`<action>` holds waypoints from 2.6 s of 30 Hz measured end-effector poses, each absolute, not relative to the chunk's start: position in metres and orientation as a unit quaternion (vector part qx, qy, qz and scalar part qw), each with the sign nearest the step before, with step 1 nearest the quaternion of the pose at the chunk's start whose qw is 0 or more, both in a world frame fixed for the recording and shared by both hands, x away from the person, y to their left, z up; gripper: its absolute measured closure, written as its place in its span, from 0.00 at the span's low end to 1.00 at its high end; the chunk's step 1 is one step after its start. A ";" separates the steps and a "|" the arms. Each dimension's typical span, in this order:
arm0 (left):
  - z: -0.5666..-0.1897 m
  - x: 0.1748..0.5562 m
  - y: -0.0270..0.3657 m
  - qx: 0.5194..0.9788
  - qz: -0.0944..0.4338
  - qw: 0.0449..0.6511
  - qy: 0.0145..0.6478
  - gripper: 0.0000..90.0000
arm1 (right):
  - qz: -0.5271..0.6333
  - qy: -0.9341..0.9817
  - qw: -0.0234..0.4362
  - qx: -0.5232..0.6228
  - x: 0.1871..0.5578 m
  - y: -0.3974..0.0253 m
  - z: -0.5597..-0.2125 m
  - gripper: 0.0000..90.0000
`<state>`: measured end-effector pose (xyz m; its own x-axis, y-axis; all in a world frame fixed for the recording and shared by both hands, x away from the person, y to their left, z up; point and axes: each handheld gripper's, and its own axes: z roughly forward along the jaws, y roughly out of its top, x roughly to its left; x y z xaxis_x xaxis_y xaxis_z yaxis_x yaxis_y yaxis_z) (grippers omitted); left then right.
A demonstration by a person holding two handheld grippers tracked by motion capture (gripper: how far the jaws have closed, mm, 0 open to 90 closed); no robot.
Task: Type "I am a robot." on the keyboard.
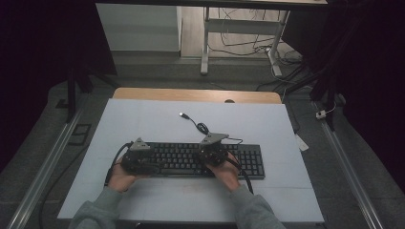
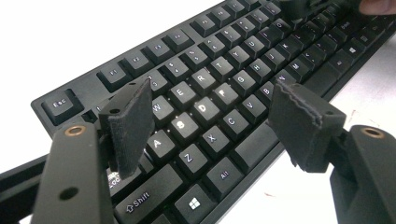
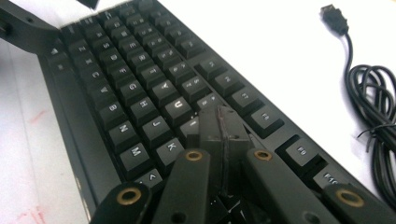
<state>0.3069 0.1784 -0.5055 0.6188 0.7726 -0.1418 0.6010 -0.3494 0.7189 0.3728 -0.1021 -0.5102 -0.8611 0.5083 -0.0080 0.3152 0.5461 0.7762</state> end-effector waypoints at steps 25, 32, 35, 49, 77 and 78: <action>-0.506 0.308 0.181 0.812 0.115 0.382 0.425 0.34 | 0.418 0.861 0.124 0.262 0.358 -0.146 -0.502 0.77; -0.506 0.308 0.182 0.810 0.118 0.384 0.428 0.34 | 0.420 0.860 0.125 0.262 0.355 -0.153 -0.502 0.66; -0.506 0.308 0.182 0.810 0.116 0.384 0.427 0.35 | 0.422 0.860 0.125 0.257 0.354 -0.152 -0.502 0.63; -0.503 0.308 0.186 0.793 0.139 0.398 0.439 0.36 | 0.424 0.861 0.122 0.254 0.354 -0.150 -0.502 0.60; -0.513 0.332 0.140 0.820 0.130 0.390 0.399 0.95 | 0.413 0.866 0.121 0.254 0.354 -0.148 -0.506 0.58; -0.514 0.333 0.140 0.821 0.128 0.389 0.398 0.98 | 0.412 0.866 0.121 0.254 0.355 -0.148 -0.506 0.58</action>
